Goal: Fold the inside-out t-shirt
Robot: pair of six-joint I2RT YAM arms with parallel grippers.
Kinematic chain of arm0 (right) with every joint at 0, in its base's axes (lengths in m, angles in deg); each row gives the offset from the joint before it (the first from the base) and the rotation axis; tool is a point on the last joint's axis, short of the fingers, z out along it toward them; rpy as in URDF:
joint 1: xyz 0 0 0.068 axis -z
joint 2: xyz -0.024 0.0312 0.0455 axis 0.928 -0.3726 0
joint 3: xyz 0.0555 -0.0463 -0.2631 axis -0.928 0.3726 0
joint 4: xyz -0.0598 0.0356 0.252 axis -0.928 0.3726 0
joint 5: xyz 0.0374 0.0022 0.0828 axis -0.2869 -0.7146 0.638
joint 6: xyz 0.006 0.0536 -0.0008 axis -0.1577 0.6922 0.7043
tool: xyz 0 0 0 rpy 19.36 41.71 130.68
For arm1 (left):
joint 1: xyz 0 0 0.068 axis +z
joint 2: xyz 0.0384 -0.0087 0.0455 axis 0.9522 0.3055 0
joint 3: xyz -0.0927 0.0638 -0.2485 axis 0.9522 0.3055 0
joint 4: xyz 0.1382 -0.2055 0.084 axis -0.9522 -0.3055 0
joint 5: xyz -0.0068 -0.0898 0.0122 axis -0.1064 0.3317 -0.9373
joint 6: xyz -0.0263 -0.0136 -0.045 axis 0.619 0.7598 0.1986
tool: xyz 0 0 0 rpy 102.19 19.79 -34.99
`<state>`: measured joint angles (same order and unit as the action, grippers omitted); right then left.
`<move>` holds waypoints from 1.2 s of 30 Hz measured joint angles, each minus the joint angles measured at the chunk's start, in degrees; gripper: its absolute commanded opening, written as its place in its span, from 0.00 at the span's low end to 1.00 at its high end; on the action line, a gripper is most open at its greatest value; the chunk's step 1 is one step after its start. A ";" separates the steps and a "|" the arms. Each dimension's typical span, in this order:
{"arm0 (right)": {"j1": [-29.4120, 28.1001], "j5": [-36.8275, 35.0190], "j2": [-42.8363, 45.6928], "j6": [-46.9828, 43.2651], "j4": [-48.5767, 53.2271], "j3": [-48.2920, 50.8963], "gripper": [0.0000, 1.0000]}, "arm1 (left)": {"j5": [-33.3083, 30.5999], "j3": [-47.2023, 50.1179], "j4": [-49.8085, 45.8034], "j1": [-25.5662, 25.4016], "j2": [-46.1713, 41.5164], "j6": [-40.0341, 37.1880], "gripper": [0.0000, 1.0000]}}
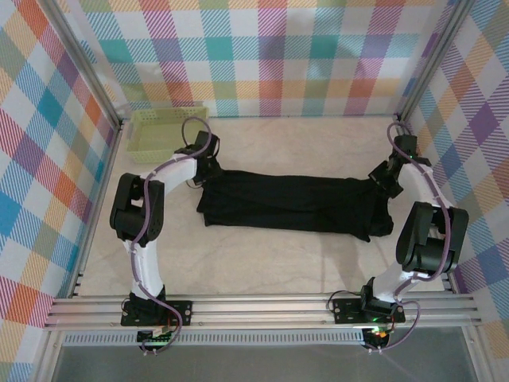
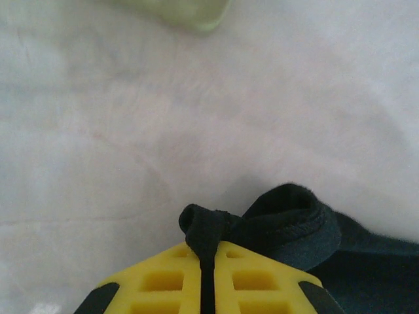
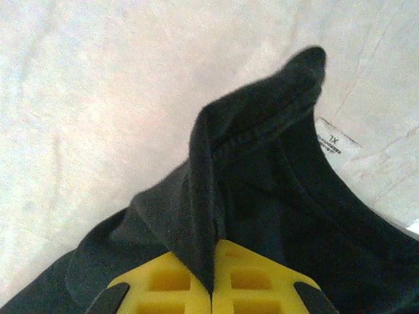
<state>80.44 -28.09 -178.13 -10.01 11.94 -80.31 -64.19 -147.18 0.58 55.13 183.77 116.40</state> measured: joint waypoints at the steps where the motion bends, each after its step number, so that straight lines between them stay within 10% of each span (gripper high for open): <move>1: 0.20 0.17 -0.02 0.00 0.11 -0.83 0.06 | 0.02 -1.05 0.02 0.00 0.00 0.02 0.12; 6: 1.20 0.74 -1.64 -0.94 -0.04 -3.04 0.29 | 0.22 -4.61 0.00 0.02 0.15 0.81 0.19; 24: 2.36 0.17 -10.58 -2.19 -0.48 -4.57 0.62 | -0.35 -11.78 -3.54 0.15 10.14 0.55 0.51; 31: 2.36 -2.82 -9.94 -2.58 0.70 -4.55 0.60 | -3.72 -12.15 -5.35 0.15 10.27 0.61 0.61; 36: 2.36 -1.40 -9.97 -2.58 0.61 -4.55 0.44 | -4.83 -12.48 -6.36 0.15 11.69 0.44 0.49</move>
<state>82.80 -29.49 -188.10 -12.59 12.55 -84.86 -69.02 -159.66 -5.78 55.29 195.46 116.83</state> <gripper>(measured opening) 0.487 0.539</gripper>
